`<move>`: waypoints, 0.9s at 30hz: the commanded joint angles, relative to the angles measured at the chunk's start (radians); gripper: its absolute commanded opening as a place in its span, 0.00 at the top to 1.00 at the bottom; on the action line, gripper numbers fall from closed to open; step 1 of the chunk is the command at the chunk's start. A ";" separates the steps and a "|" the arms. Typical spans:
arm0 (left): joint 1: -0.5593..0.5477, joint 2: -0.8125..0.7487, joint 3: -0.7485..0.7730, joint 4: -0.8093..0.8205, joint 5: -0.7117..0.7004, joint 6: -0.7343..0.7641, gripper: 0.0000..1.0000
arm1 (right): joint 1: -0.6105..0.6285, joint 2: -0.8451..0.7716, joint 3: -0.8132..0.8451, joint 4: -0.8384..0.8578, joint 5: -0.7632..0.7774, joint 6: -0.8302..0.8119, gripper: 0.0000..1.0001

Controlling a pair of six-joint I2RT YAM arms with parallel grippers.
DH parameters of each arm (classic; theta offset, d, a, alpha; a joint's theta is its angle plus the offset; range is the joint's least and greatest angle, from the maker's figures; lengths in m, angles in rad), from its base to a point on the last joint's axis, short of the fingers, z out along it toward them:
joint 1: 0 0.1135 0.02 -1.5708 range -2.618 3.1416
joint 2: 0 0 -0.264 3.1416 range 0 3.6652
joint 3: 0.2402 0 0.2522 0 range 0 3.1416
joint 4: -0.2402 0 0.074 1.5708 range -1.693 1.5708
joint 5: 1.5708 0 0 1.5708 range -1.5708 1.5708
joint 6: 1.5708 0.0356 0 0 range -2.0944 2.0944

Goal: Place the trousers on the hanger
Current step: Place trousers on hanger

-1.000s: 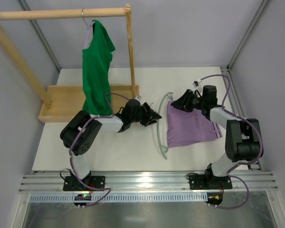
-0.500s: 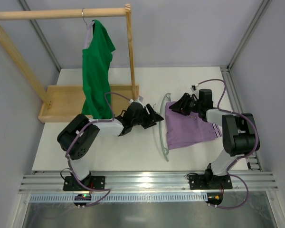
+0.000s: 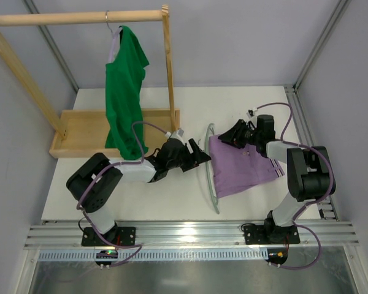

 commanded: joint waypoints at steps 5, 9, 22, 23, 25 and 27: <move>-0.018 -0.052 -0.013 0.069 0.006 0.064 0.19 | 0.010 0.005 0.022 0.067 0.003 0.027 0.59; -0.019 -0.054 -0.010 0.114 0.049 0.074 0.18 | 0.013 -0.004 0.042 0.057 -0.016 0.014 0.59; -0.056 -0.079 -0.011 0.070 0.001 0.106 0.21 | 0.035 -0.066 0.054 -0.061 0.016 -0.037 0.59; -0.077 -0.088 -0.014 0.063 -0.016 0.116 0.22 | 0.047 -0.066 0.054 -0.055 0.021 -0.029 0.59; -0.104 -0.094 -0.014 0.044 -0.083 0.123 0.22 | 0.061 -0.064 0.058 -0.047 0.038 -0.014 0.59; -0.137 -0.095 -0.014 0.033 -0.138 0.125 0.22 | 0.075 -0.066 0.057 -0.039 0.049 -0.003 0.59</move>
